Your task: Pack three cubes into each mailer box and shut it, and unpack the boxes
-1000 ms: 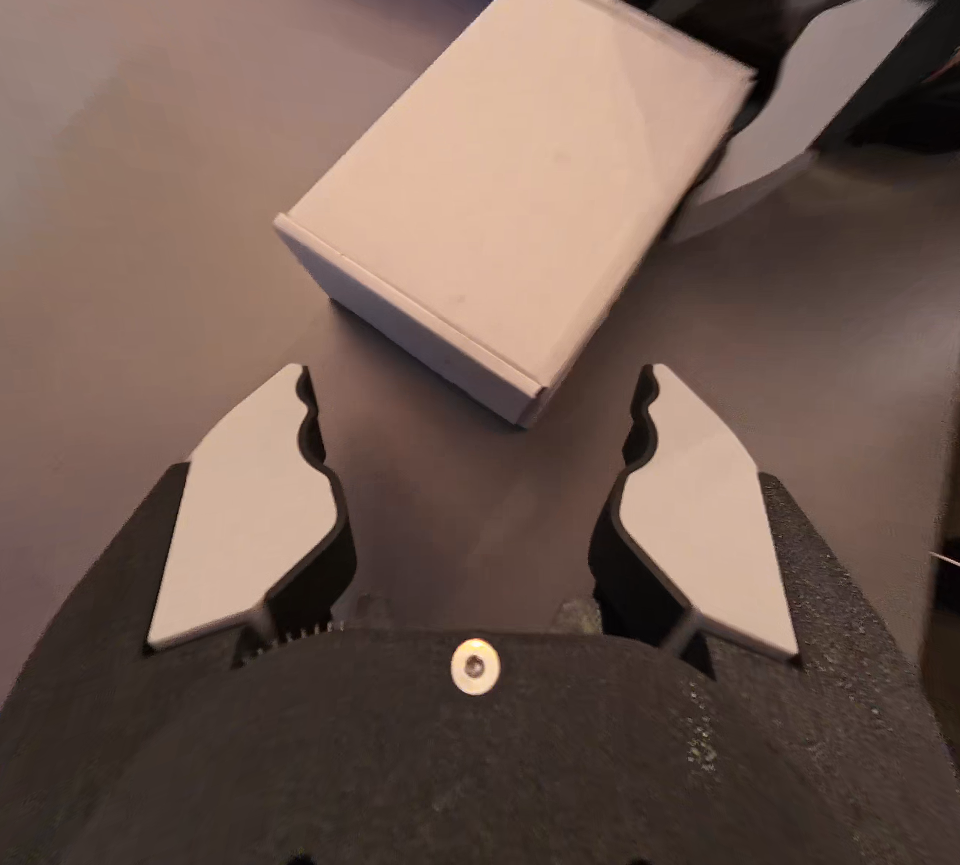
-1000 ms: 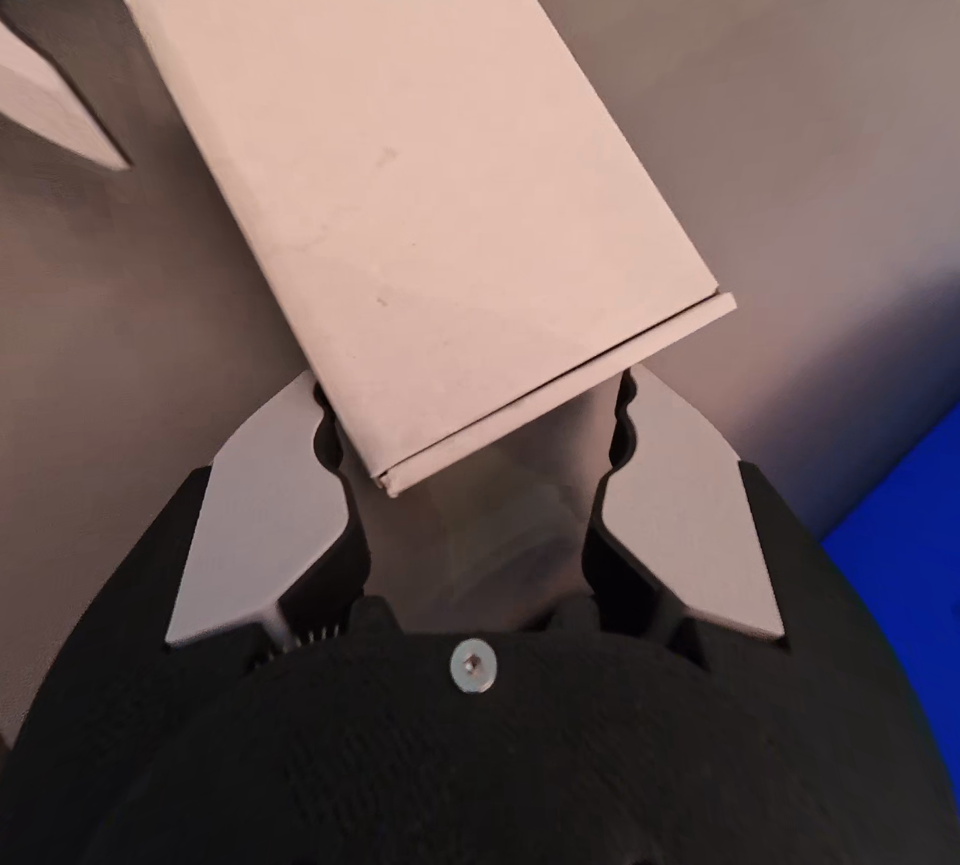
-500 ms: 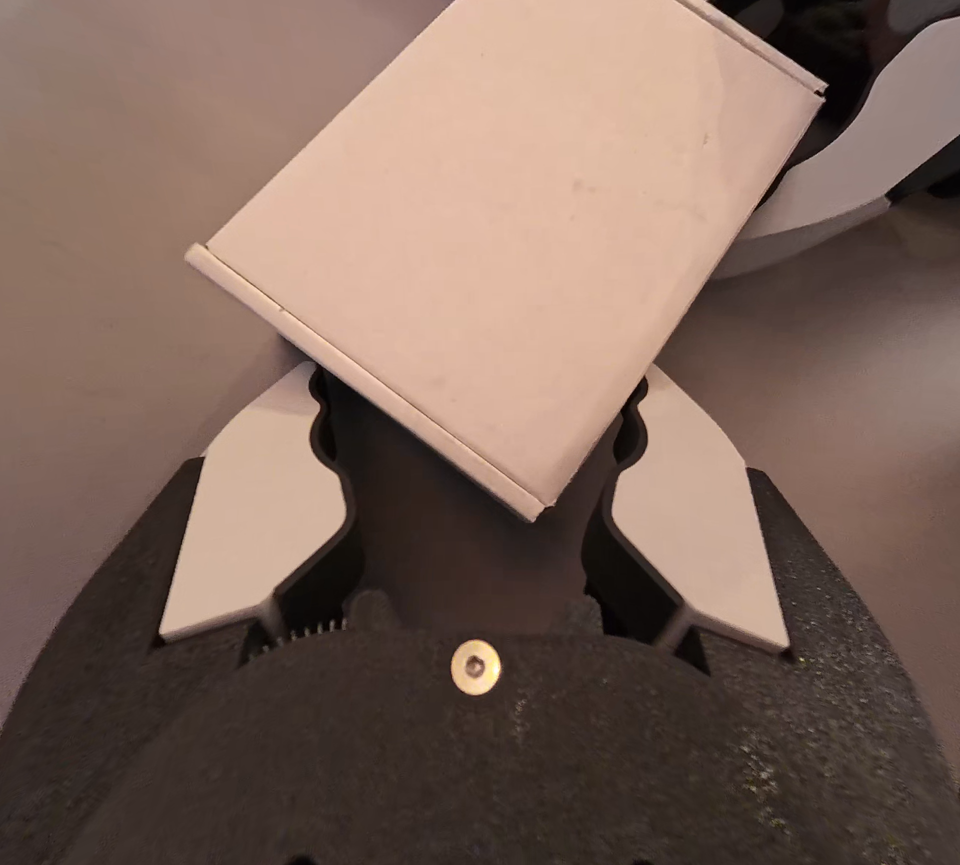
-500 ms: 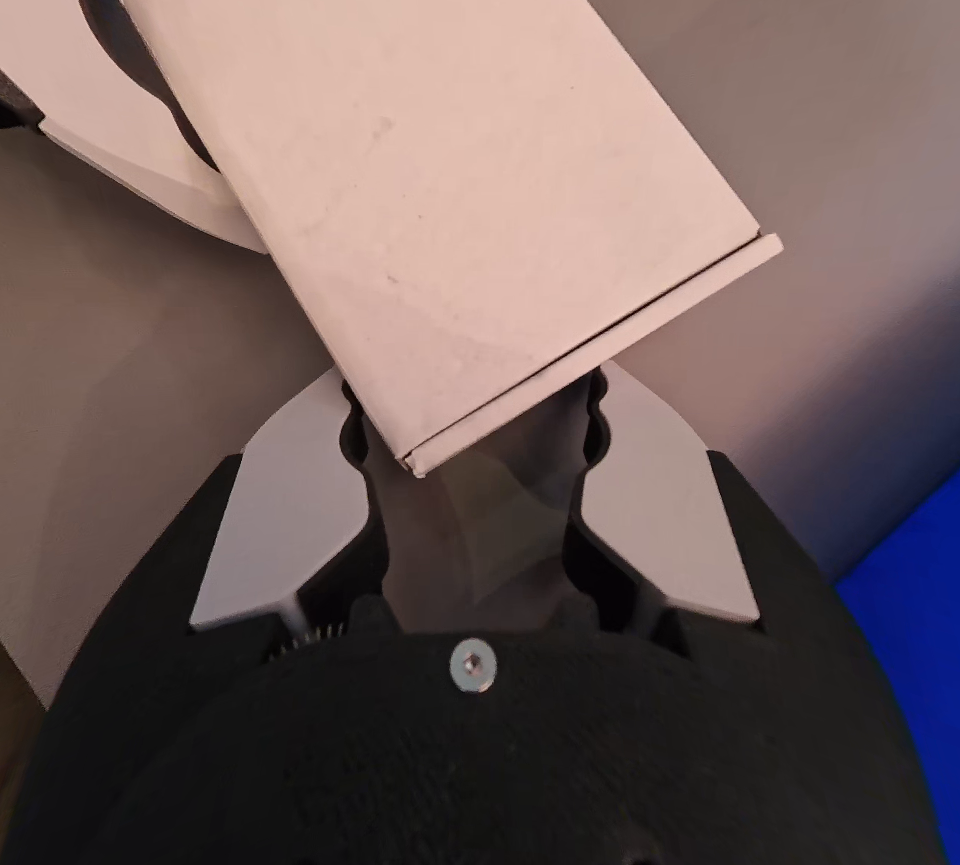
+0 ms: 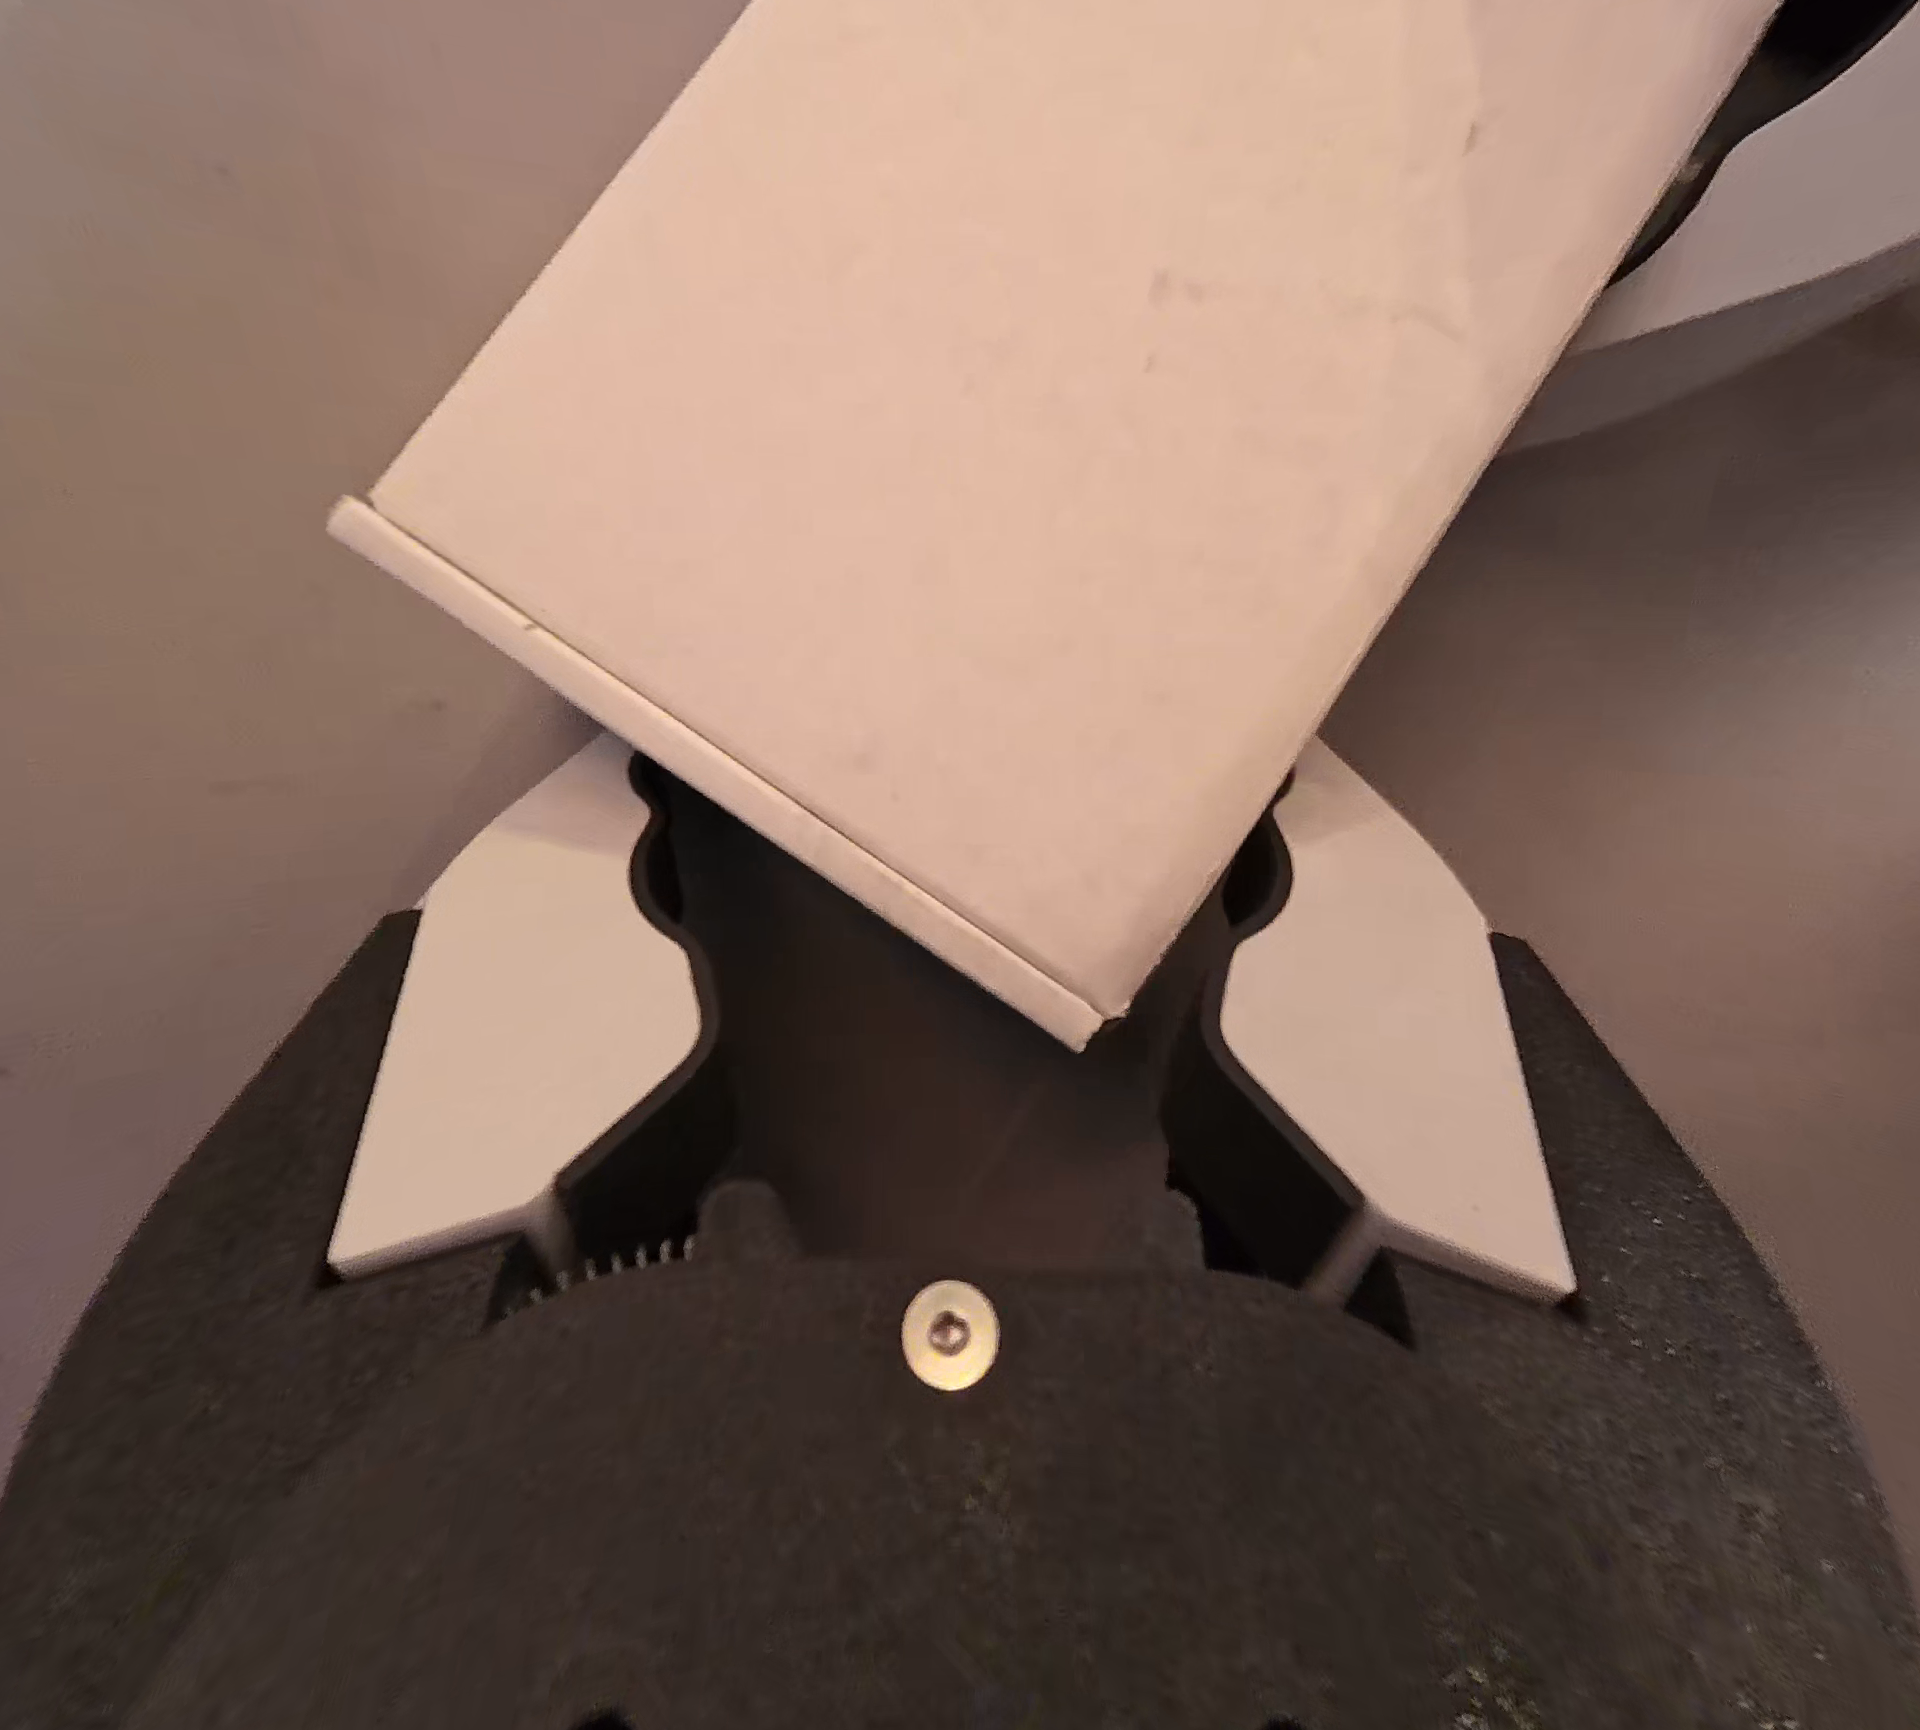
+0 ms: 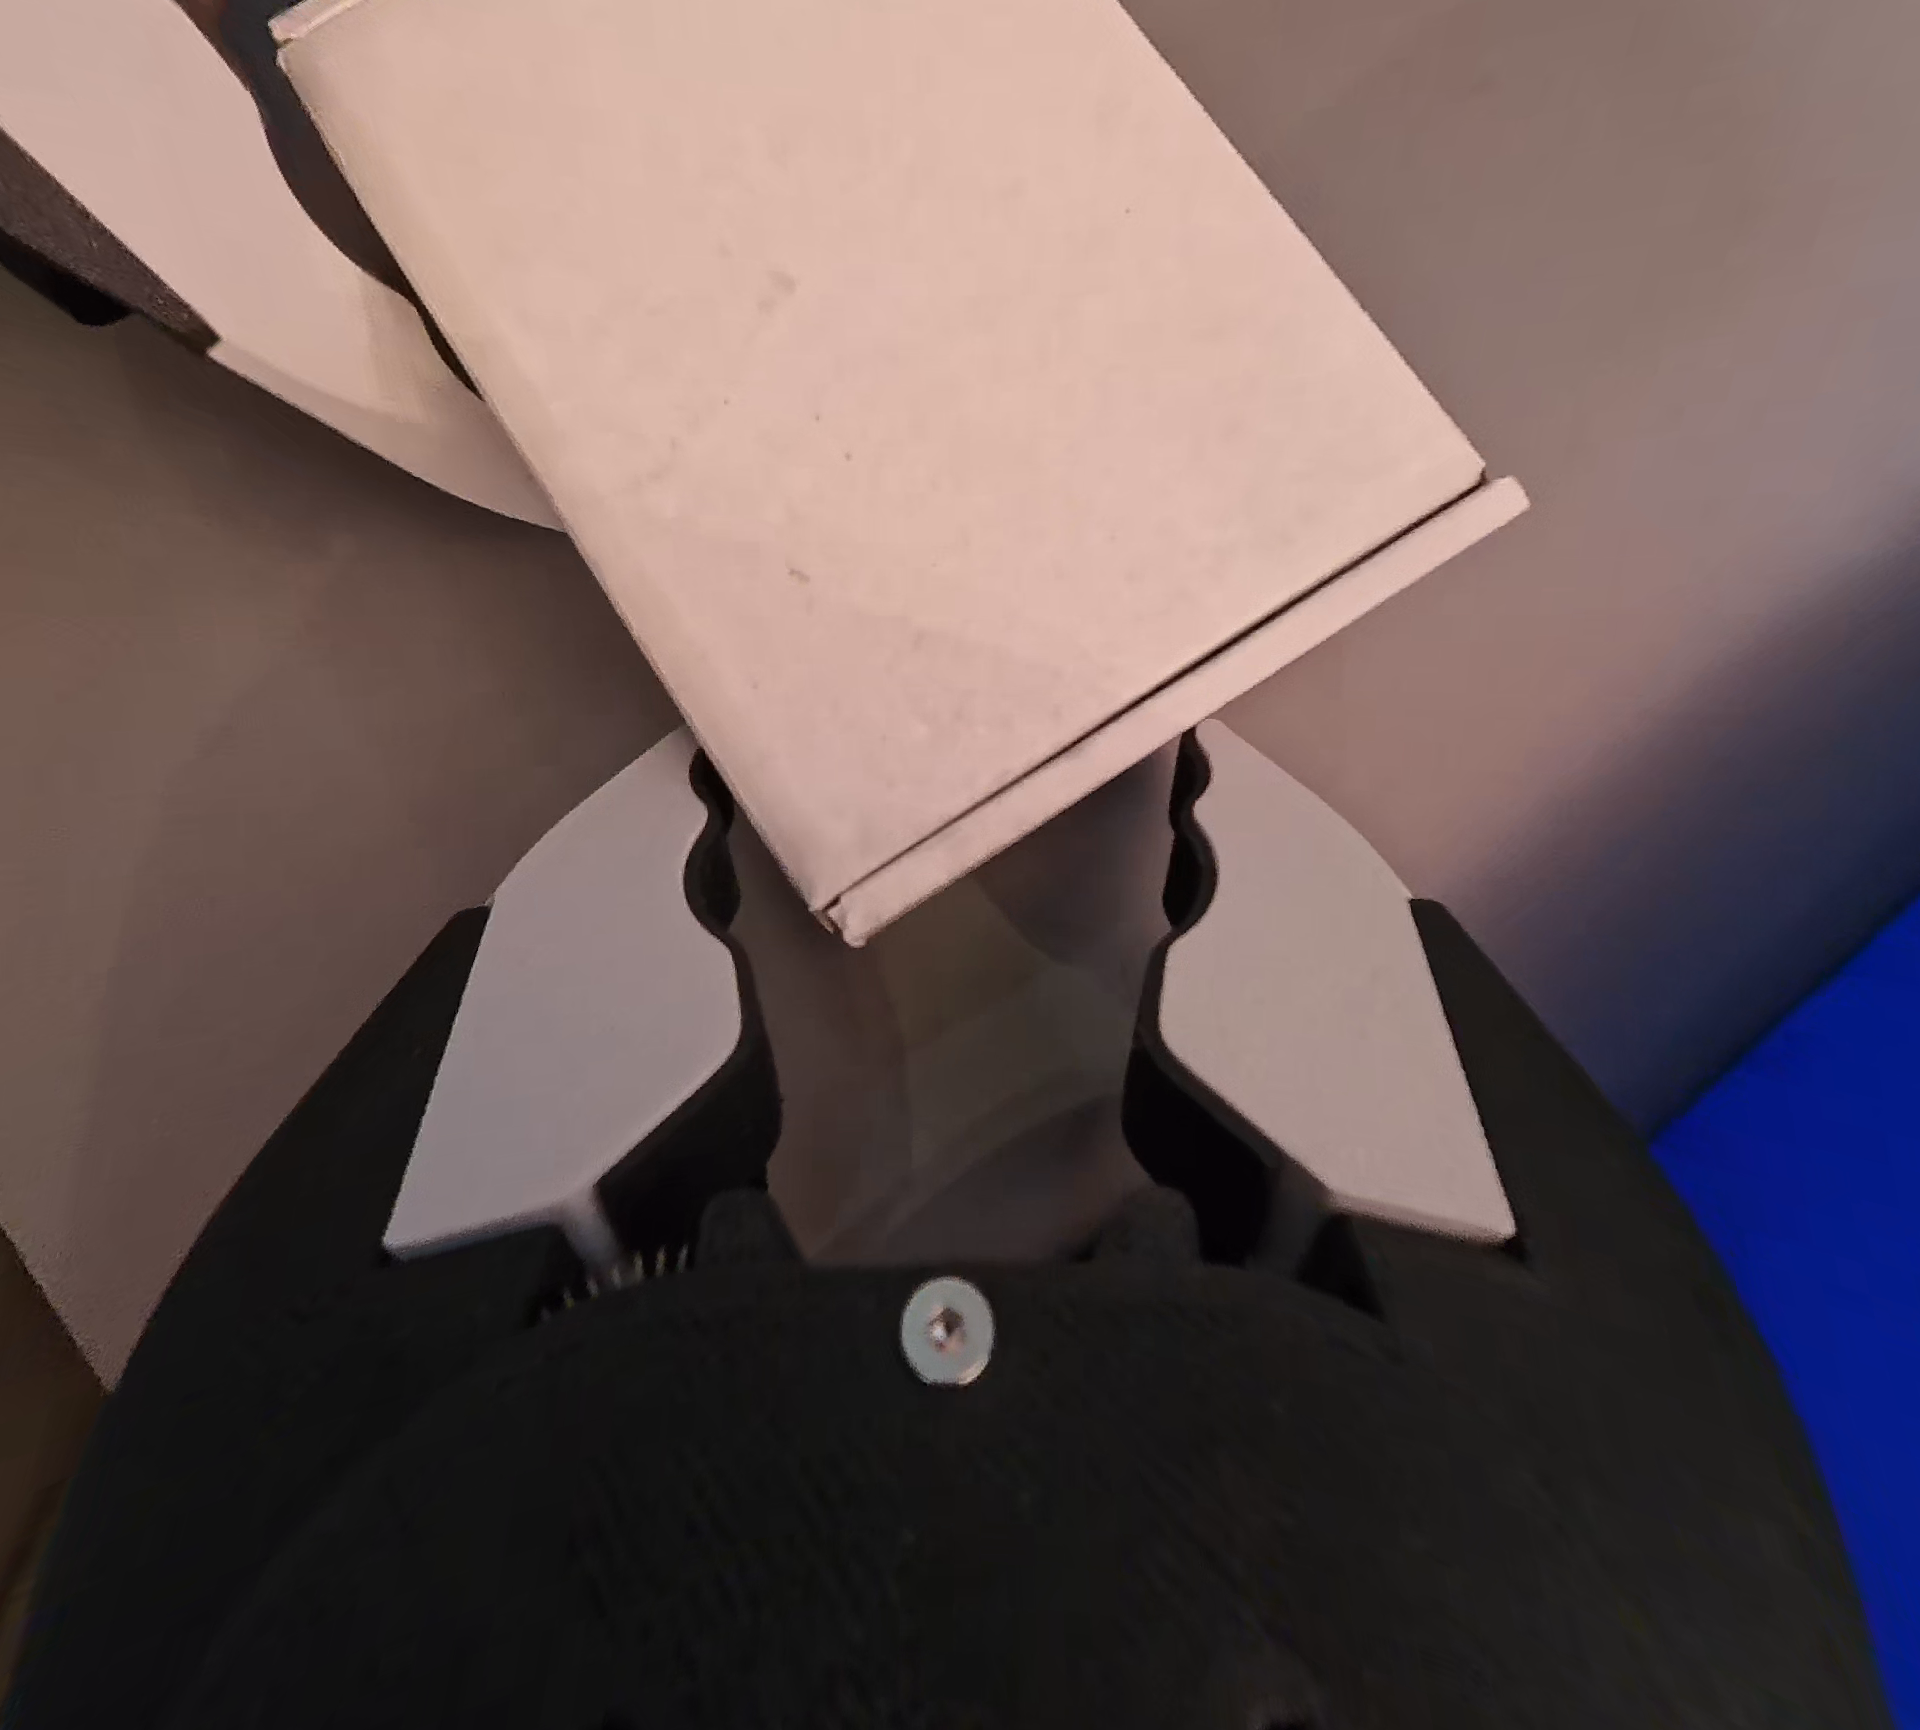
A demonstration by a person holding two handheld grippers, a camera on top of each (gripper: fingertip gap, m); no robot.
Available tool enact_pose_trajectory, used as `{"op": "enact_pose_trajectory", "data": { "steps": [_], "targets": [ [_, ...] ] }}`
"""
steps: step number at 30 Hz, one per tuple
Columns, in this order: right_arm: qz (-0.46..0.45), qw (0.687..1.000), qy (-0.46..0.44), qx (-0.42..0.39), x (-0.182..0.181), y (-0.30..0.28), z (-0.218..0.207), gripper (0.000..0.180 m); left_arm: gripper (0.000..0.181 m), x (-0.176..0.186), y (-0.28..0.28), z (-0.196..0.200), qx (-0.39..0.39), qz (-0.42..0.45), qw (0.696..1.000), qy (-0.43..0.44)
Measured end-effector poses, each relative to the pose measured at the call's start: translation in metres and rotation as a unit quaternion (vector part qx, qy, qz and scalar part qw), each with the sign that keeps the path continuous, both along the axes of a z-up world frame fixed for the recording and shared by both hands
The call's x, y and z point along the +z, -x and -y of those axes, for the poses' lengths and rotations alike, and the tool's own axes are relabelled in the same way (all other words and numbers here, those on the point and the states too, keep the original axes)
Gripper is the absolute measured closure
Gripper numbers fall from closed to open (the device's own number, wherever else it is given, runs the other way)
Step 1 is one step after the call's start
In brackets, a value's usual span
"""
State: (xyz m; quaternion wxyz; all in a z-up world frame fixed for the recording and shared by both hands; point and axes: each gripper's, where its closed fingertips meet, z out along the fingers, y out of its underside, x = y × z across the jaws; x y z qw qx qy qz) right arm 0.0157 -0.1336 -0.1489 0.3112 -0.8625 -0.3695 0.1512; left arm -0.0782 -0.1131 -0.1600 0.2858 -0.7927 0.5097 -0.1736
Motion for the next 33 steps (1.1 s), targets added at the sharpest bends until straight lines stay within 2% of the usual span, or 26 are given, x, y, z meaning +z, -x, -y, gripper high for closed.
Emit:
{"op": "enact_pose_trajectory", "data": {
  "steps": [14,20,24,28,33],
  "targets": [
    [-0.036,0.999,0.037,0.003,-0.004,0.007,0.003,0.085,0.079,0.000,0.000,-0.002,-0.003,0.005,1.000,-0.001],
    [0.010,0.999,-0.051,-0.015,0.008,0.003,-0.007,0.090,0.079,0.007,0.000,-0.005,0.006,-0.003,0.999,-0.045],
    [0.020,0.997,-0.070,-0.027,0.022,0.003,-0.009,0.093,0.080,0.019,-0.001,-0.006,0.010,0.012,0.999,-0.050],
    [0.018,0.996,-0.077,-0.033,0.048,-0.003,-0.016,0.092,0.080,0.051,-0.008,-0.014,0.006,0.031,0.997,-0.073],
    [0.030,0.992,-0.106,-0.069,0.113,-0.040,-0.036,0.092,0.080,0.128,-0.046,-0.040,-0.031,0.056,0.992,-0.111]
  ]
}}
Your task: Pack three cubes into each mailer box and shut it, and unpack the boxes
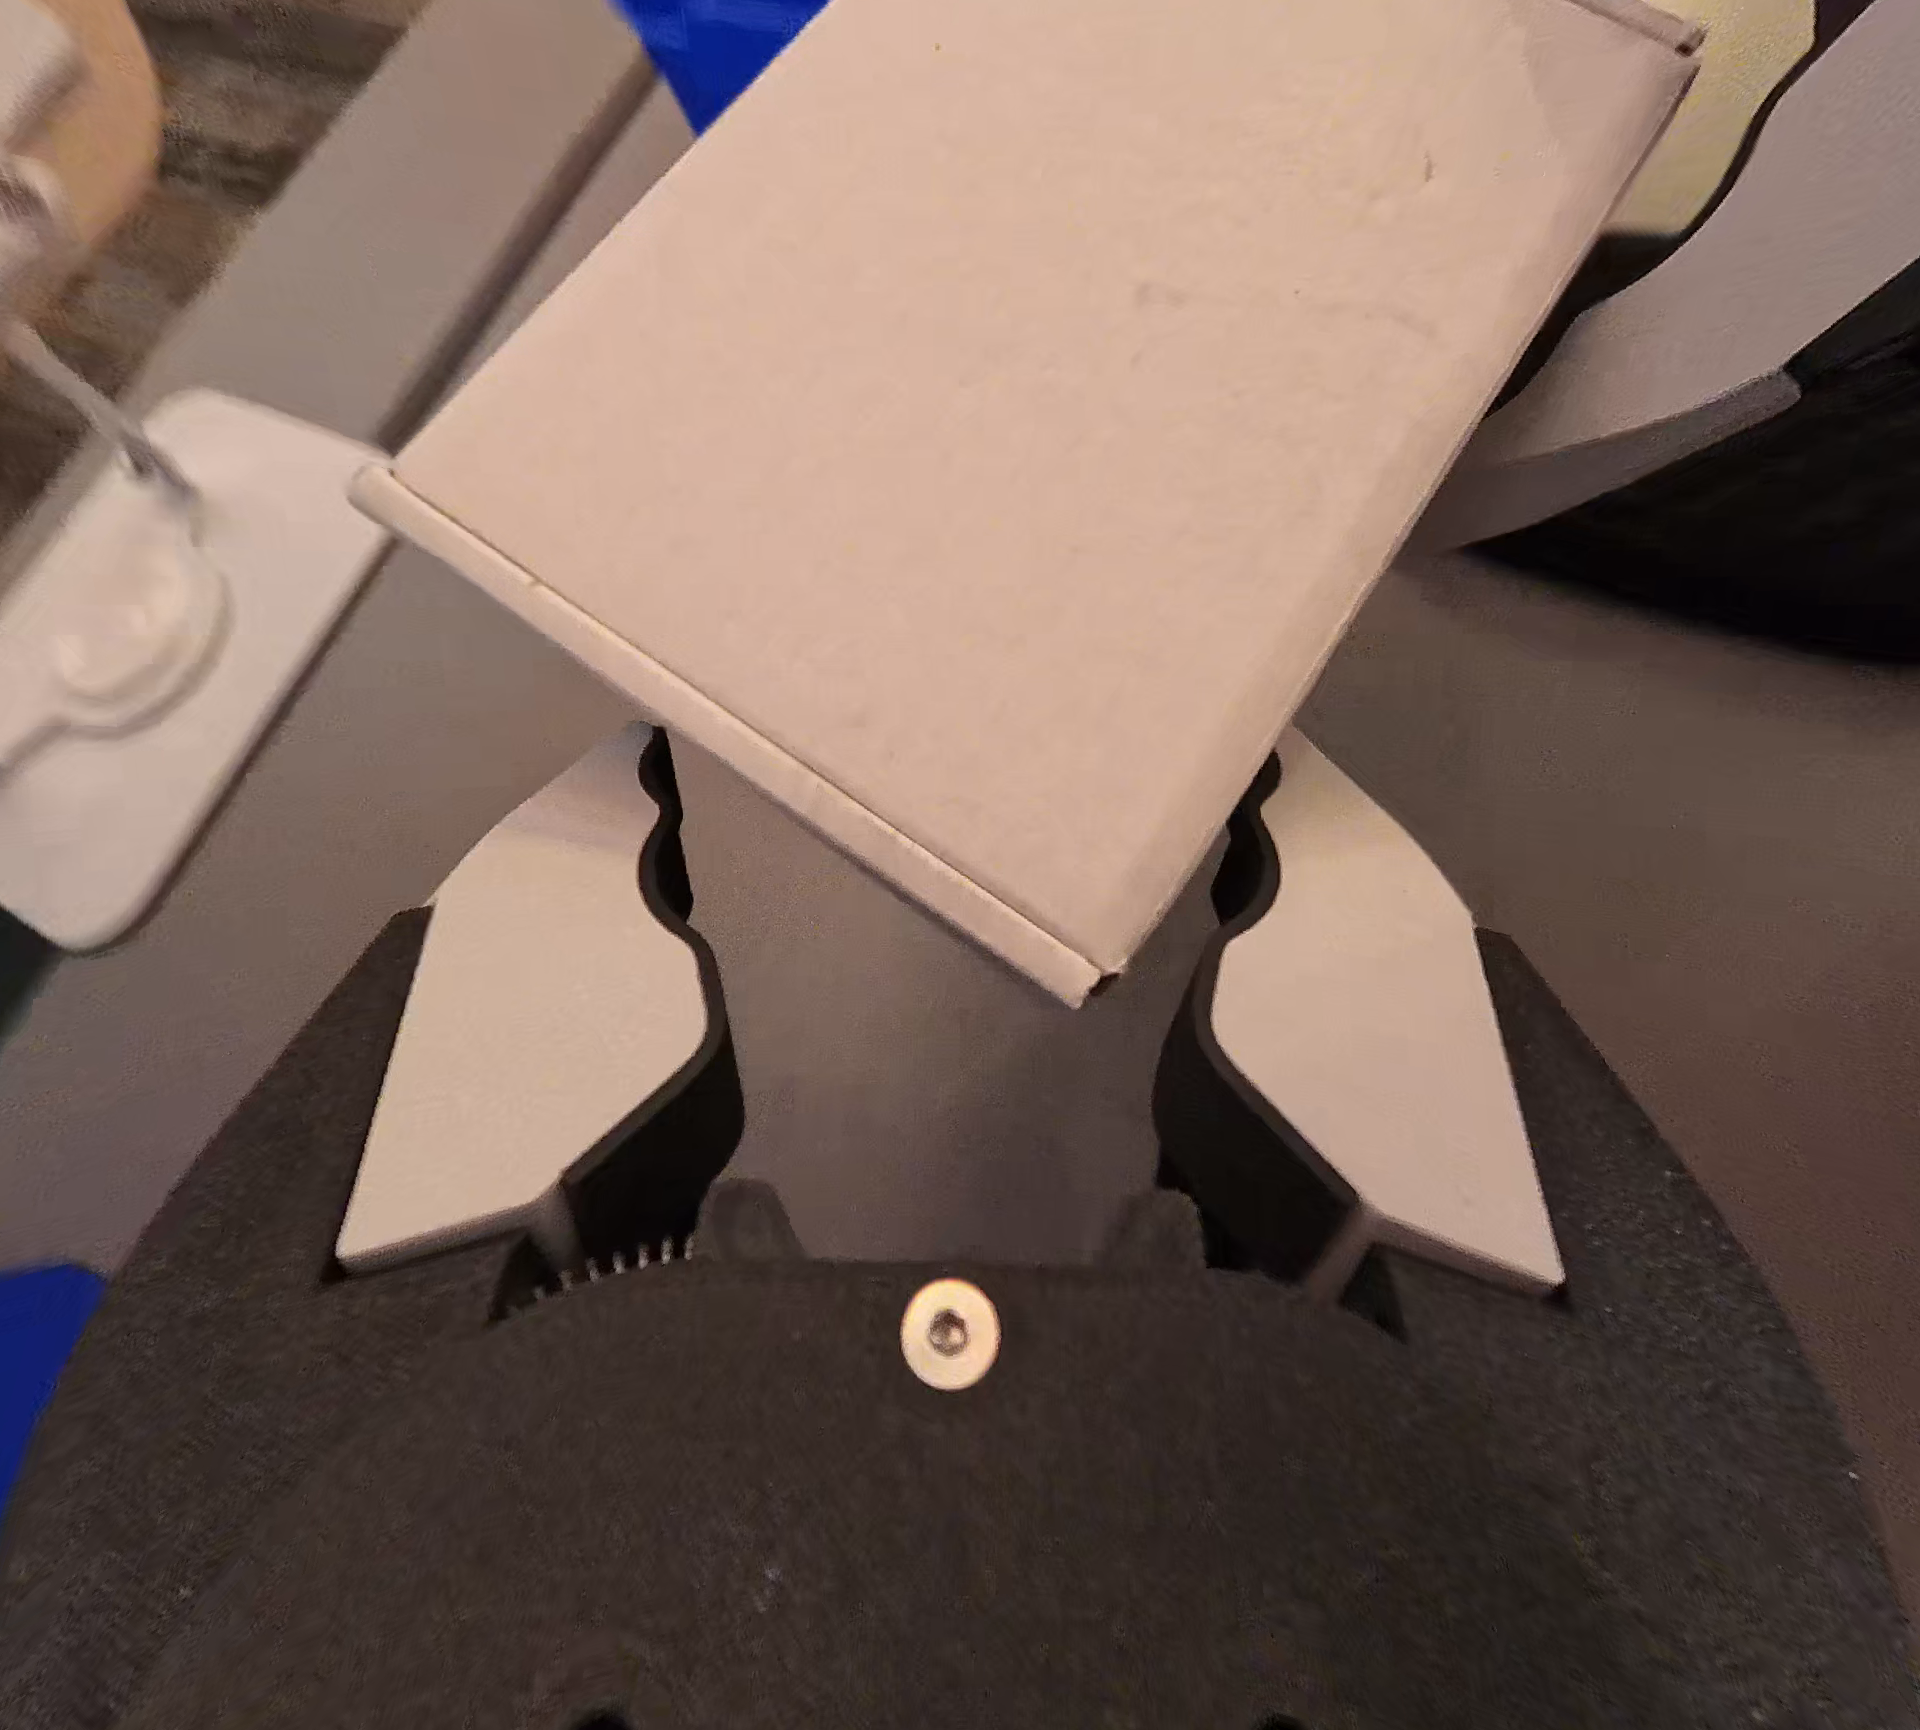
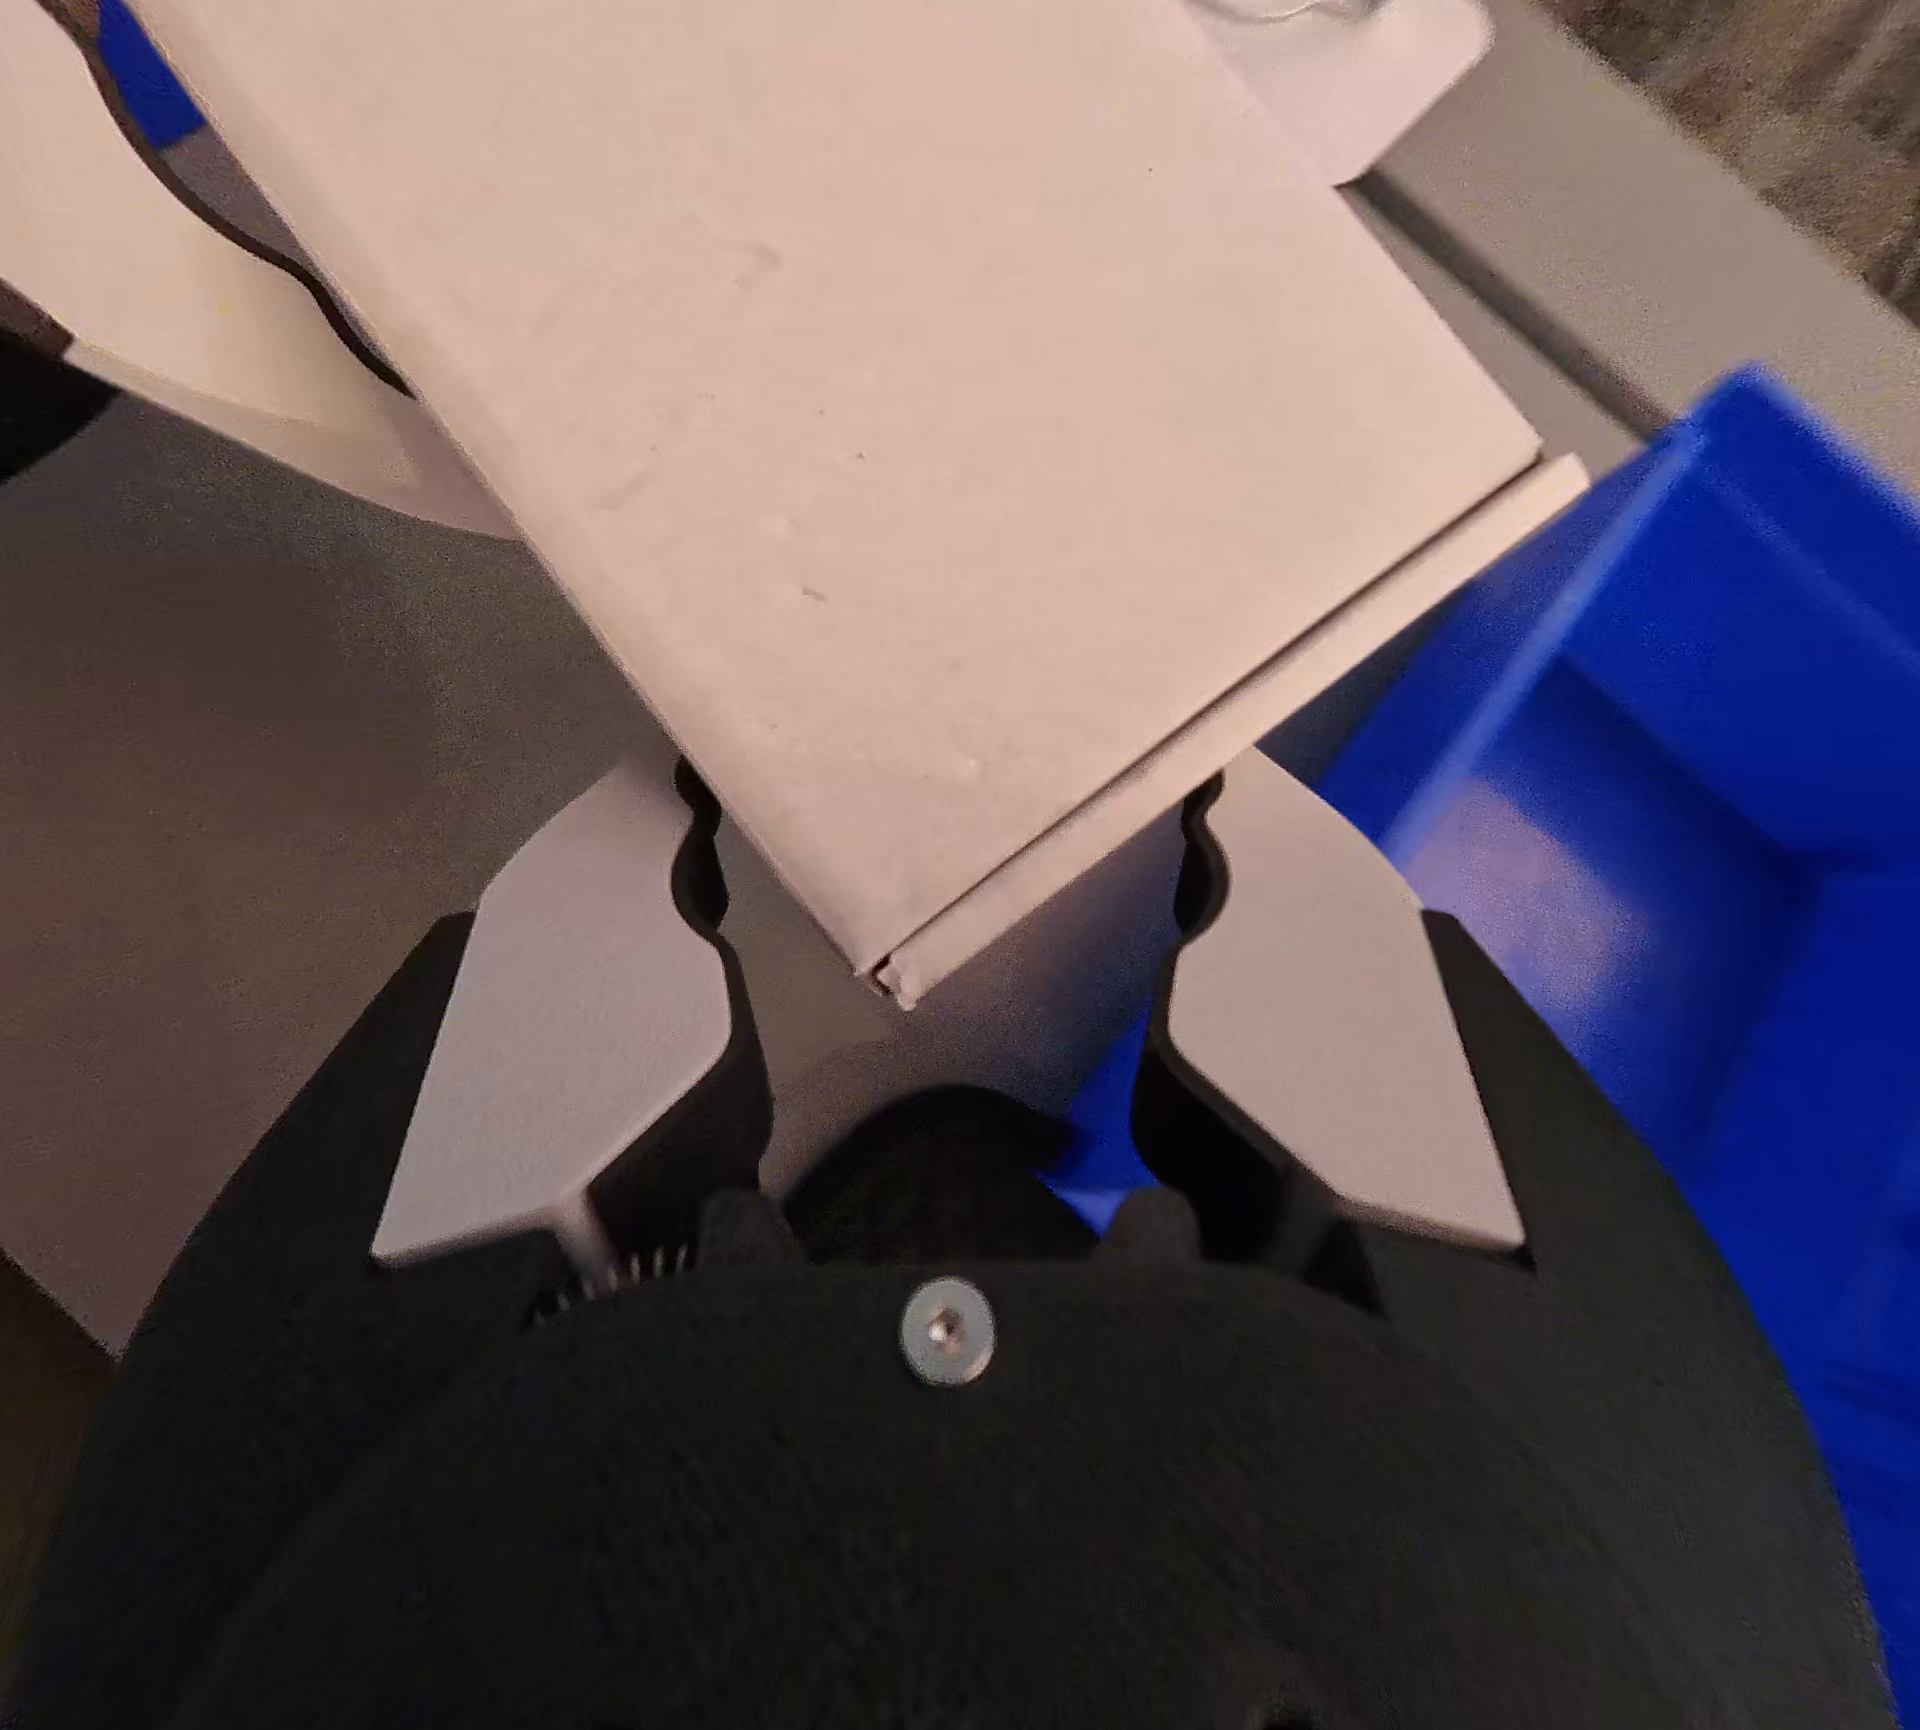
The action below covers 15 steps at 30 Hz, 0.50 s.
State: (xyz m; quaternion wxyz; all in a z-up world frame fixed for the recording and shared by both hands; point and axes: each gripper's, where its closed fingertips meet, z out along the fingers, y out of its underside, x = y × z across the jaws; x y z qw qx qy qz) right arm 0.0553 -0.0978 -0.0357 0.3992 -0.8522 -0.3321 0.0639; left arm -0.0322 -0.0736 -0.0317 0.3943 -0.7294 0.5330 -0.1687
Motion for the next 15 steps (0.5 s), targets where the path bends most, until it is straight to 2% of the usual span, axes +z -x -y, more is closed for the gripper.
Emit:
{"op": "enact_pose_trajectory", "data": {
  "steps": [4,7,11,15],
  "targets": [
    [-0.012,0.999,-0.009,-0.049,0.053,-0.052,-0.019,0.092,0.080,0.055,-0.056,-0.026,-0.048,-0.001,0.999,-0.016],
    [-0.050,0.995,-0.003,-0.090,0.074,-0.088,-0.029,0.091,0.080,0.078,-0.097,-0.041,-0.078,0.004,0.997,-0.002],
    [-0.075,0.992,-0.002,-0.105,0.069,-0.108,-0.024,0.091,0.080,0.070,-0.120,-0.041,-0.097,-0.008,0.995,-0.002],
    [-0.075,0.994,0.008,-0.083,0.046,-0.086,-0.016,0.090,0.080,0.043,-0.098,-0.028,-0.075,0.000,0.997,0.012]
  ]
}}
